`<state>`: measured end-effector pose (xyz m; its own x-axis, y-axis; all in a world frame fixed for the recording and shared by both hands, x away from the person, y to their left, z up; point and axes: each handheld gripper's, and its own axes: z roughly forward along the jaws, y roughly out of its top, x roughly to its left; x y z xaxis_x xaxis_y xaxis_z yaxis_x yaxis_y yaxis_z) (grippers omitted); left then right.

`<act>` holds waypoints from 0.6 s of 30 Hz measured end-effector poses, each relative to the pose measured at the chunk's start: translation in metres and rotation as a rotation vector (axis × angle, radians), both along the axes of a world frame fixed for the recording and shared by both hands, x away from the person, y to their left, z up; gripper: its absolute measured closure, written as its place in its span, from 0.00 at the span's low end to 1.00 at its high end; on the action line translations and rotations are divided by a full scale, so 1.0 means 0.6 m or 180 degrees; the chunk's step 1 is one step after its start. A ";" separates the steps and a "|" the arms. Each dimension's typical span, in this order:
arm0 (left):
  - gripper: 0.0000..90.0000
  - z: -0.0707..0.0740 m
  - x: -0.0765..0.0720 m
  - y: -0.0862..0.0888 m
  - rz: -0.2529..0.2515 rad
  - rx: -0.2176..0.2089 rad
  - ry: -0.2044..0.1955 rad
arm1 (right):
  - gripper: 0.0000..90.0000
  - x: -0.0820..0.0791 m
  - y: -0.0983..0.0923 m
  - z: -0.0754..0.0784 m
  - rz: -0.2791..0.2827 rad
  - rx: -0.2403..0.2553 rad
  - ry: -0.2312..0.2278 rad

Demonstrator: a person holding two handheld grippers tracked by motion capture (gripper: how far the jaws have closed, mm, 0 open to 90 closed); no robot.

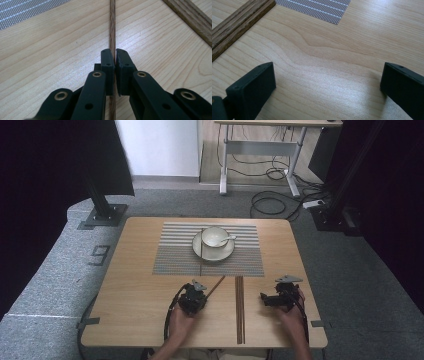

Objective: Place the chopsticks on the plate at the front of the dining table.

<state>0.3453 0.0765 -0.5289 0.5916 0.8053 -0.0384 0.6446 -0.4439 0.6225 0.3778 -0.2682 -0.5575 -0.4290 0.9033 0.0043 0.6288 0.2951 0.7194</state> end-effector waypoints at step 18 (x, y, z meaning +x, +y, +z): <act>0.95 0.028 -0.006 0.007 0.0007 -0.0130 -0.0121 | 0.00 0.000 0.000 0.000 -0.0002 0.0001 0.0004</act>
